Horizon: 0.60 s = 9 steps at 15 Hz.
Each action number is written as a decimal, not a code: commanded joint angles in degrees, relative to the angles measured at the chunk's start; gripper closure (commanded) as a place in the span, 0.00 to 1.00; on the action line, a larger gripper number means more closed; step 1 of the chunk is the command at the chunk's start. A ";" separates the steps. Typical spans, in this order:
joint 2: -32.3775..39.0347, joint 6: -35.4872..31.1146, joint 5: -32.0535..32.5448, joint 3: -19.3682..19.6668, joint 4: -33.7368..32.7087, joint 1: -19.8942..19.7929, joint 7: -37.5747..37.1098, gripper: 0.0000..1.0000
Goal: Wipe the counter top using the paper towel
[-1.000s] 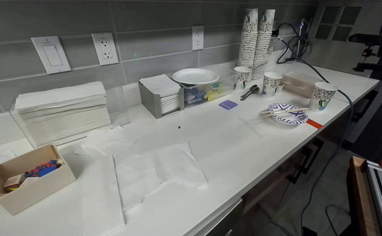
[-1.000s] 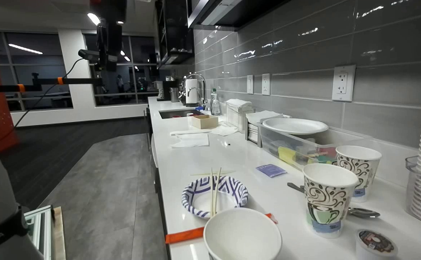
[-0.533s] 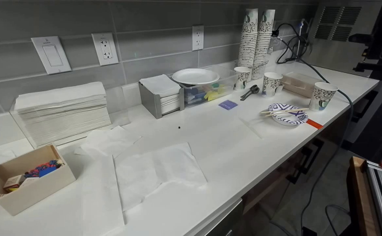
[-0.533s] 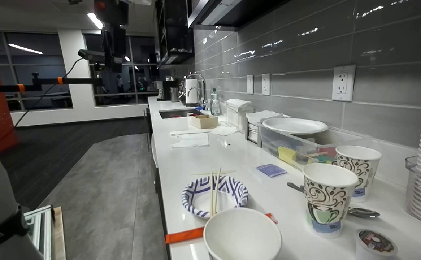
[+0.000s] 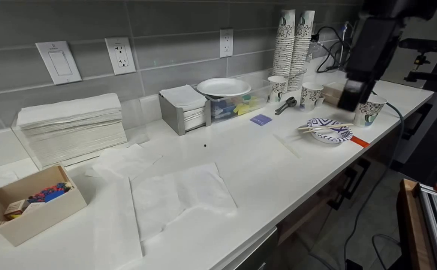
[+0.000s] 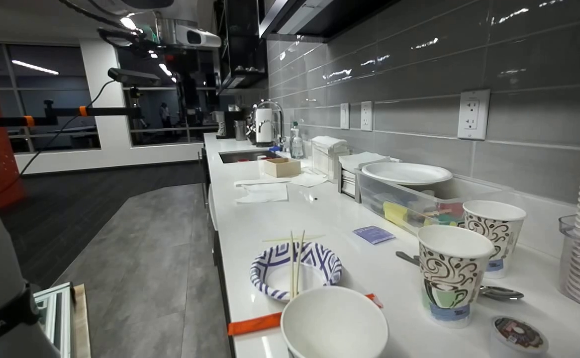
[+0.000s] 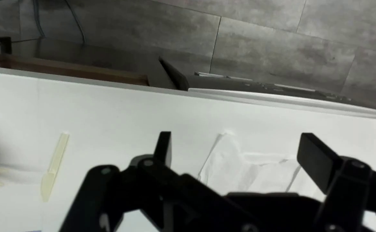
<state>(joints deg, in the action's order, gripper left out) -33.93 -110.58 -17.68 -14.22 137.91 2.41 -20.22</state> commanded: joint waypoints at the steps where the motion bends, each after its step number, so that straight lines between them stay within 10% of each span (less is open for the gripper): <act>1: 9.19 -8.74 -0.92 -3.00 -2.54 -0.52 -11.61 0.00; 9: 25.57 -24.53 15.28 -8.15 -8.05 -0.01 -37.81 0.00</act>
<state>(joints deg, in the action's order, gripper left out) -14.65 -132.43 -10.26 -21.23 133.51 2.15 -49.69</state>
